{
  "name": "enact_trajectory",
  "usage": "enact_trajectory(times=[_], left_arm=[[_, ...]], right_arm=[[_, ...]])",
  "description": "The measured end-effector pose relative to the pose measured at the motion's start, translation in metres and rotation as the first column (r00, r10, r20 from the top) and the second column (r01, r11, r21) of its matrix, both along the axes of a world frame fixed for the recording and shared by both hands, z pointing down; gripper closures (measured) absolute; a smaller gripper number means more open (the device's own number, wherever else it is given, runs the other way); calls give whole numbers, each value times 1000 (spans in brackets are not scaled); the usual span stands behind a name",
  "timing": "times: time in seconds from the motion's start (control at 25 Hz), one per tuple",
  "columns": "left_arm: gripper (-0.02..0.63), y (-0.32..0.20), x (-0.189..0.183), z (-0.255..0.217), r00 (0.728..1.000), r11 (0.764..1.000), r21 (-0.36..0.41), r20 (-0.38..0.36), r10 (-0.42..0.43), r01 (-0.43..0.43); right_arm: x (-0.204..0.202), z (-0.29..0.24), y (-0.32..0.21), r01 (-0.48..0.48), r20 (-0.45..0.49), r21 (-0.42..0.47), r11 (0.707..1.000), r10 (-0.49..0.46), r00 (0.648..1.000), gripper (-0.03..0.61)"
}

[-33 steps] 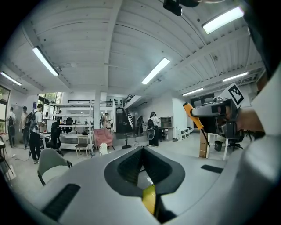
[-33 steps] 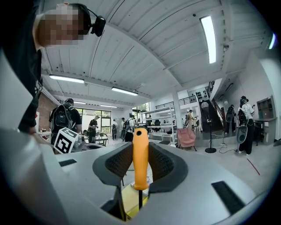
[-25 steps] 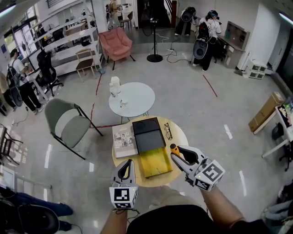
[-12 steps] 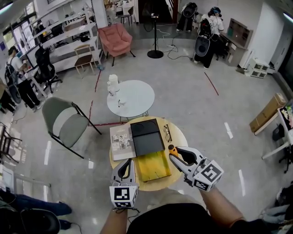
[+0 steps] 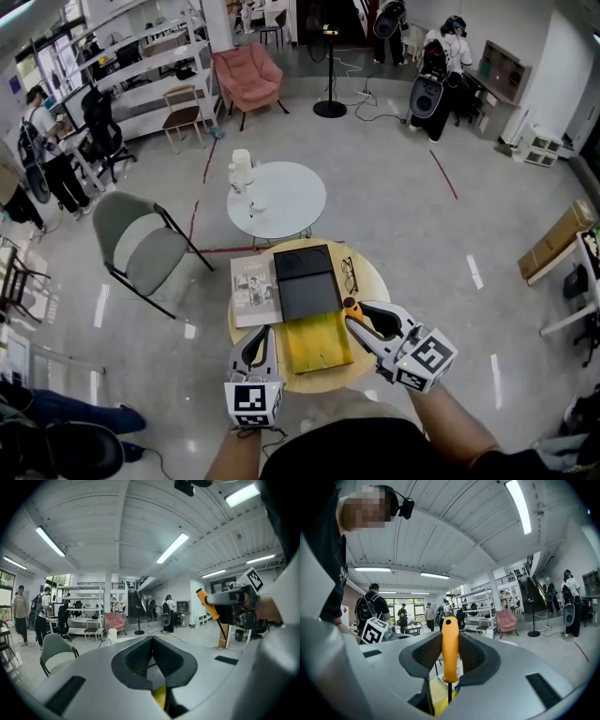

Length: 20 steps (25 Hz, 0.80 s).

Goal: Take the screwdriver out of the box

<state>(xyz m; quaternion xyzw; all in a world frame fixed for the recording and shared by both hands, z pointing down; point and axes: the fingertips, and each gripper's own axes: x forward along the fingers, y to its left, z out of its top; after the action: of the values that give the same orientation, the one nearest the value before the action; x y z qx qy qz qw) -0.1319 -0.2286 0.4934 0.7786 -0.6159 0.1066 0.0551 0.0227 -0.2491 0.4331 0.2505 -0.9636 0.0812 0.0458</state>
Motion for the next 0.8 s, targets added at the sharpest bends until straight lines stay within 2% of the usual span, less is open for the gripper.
enact_trajectory(times=[0.8], left_arm=[[600, 22, -11, -8, 1000, 1000, 15, 20, -6, 6]], right_arm=[[-9, -3, 21, 10, 24, 6, 1000, -10, 1000, 451]])
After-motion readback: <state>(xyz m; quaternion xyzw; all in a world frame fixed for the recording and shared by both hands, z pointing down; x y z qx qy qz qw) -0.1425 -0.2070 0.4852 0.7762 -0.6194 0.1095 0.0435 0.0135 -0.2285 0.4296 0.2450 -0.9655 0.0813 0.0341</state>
